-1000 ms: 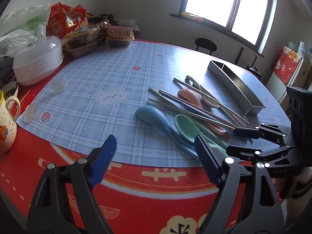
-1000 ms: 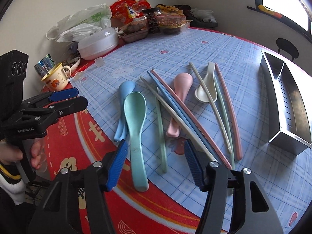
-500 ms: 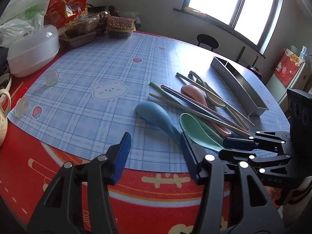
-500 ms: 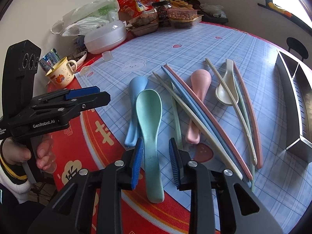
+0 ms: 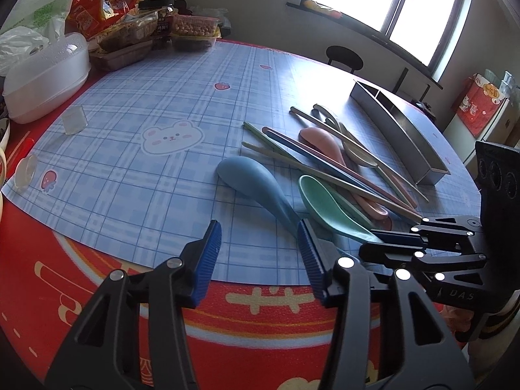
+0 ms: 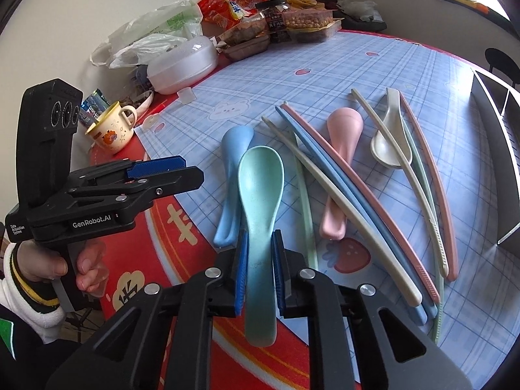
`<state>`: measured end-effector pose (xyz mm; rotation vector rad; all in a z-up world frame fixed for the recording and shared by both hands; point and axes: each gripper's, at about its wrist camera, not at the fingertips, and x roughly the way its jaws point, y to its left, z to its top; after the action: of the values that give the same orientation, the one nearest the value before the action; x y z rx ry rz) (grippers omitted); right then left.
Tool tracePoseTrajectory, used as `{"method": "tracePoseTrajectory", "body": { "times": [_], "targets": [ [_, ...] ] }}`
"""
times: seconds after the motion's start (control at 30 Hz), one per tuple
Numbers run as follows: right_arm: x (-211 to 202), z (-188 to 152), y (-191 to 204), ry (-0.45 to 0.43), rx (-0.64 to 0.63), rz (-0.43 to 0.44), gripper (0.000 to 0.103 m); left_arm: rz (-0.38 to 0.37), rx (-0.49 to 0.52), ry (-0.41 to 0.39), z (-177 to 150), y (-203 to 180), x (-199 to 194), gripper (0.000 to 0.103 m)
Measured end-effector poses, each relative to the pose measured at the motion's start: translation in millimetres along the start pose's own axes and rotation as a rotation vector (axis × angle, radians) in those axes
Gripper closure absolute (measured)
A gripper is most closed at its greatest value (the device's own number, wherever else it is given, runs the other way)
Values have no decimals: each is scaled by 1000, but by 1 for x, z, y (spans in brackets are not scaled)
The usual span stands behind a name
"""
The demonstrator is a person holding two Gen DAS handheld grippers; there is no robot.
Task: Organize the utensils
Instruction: 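Close the right tool on the mint green spoon while the left tool grasps the blue spoon, then carry the blue spoon in the left tool and mint spoon in the right tool to the tray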
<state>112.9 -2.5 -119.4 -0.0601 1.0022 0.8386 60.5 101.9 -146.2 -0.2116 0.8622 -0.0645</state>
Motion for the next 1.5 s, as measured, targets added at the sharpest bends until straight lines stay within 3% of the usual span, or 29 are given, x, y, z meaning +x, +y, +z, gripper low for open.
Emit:
{"method": "tracePoseTrajectory", "body": {
  "times": [0.27, 0.43, 0.9, 1.03, 1.07, 1.13, 1.5],
  "targets": [
    [1, 1, -2, -9, 3, -48, 88, -43, -33, 57, 8, 3, 13, 53],
    [-1, 0, -12, -22, 51, -28, 88, -40, -46, 77, 15, 3, 23, 54],
    [-7, -3, -26, -51, 119, -10, 88, 52, 56, 78, 33, -20, 44, 54],
    [-8, -4, -26, -52, 124, -5, 88, 66, 83, 75, 36, -22, 48, 67],
    [-8, -4, -27, -53, 125, -4, 88, 61, 90, 77, 36, -23, 49, 75],
    [-8, -4, -27, -55, 128, -3, 88, 74, 120, 81, 35, -28, 50, 83],
    [-10, -5, -26, -60, 125, -9, 88, 83, 225, 97, 22, -34, 40, 91]
  ]
}}
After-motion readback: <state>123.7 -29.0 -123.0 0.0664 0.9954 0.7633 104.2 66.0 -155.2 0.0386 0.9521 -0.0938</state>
